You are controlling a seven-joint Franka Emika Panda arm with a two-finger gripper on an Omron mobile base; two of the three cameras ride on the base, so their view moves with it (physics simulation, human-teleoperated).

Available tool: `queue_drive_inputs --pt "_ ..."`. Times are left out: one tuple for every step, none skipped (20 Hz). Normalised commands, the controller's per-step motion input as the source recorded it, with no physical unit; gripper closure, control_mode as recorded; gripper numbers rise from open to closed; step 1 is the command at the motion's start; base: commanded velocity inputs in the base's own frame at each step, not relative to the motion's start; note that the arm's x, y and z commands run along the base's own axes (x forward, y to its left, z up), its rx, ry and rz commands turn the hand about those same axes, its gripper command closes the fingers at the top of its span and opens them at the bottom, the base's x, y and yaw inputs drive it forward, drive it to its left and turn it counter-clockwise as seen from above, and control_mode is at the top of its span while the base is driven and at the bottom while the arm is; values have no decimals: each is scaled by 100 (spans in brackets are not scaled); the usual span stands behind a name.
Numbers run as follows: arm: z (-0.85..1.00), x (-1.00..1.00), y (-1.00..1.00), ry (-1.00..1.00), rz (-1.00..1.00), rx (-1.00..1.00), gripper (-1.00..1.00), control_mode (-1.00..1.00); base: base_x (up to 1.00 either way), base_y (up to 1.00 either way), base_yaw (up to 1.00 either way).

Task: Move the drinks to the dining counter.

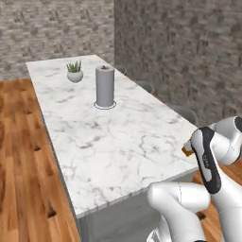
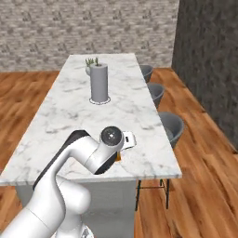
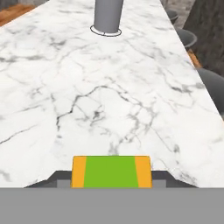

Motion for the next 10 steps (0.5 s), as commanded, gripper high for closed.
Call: queue_drive_inputs --pt "0 0 0 0 0 0 100 100 73 -4 46" --pt "0 0 0 0 0 0 100 100 74 -3 46" --pt "0 0 0 0 0 0 100 100 74 -3 46" --pt "0 0 0 0 0 0 100 100 73 -2 45" --pt "0 0 0 0 0 0 100 100 71 -1 45" --pt "0 0 0 0 0 0 100 100 69 -1 44" --pt "0 0 0 0 0 0 100 100 69 0 43" --pt "0 0 0 0 0 0 100 100 70 0 42" --pt "0 0 0 0 0 0 100 100 70 0 42" --pt "0 0 0 0 0 0 100 100 69 0 42"
